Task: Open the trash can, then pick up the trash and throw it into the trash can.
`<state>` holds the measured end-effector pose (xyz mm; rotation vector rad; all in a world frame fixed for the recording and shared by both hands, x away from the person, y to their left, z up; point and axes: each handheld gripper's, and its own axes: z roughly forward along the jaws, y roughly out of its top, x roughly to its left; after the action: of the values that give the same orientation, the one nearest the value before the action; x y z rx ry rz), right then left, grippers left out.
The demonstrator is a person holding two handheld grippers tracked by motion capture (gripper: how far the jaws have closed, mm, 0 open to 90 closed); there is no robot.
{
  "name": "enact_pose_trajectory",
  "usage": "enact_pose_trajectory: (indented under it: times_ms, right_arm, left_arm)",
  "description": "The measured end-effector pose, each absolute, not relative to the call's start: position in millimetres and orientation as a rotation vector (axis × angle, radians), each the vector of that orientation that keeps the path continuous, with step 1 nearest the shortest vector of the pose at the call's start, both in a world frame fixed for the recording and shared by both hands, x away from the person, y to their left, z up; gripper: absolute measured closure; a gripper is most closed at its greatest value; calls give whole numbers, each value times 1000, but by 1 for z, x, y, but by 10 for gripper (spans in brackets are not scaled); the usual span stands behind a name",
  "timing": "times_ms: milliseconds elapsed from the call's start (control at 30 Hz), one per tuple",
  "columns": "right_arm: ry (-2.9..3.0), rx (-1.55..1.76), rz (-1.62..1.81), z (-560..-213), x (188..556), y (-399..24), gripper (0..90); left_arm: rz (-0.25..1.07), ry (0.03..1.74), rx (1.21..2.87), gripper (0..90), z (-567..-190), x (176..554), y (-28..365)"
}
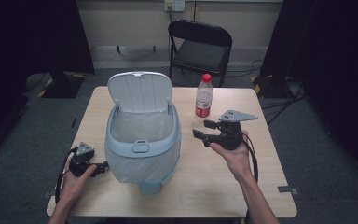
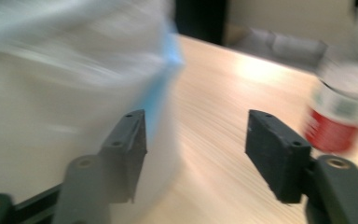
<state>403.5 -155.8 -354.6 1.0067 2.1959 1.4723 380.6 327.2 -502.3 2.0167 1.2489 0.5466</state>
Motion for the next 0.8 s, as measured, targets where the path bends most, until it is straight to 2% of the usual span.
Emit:
enact_pose_trajectory:
  times_ms: [67, 233, 500, 800]
  right_arm:
    - [2200, 1106, 1416, -365, 419, -159, 247]
    - [2155, 1220, 1296, -385, 452, -165, 159]
    - [2148, 1284, 1187, -406, 493, -165, 152]
    - [2091, 1321, 1160, -409, 530, -161, 146]
  left_arm:
    - [546, 1249, 2017, 157, -502, 381, 327]
    - [546, 1248, 2017, 157, -502, 381, 327]
    - [547, 1239, 2024, 152, -502, 382, 328]
    - [547, 1239, 2024, 152, -502, 381, 328]
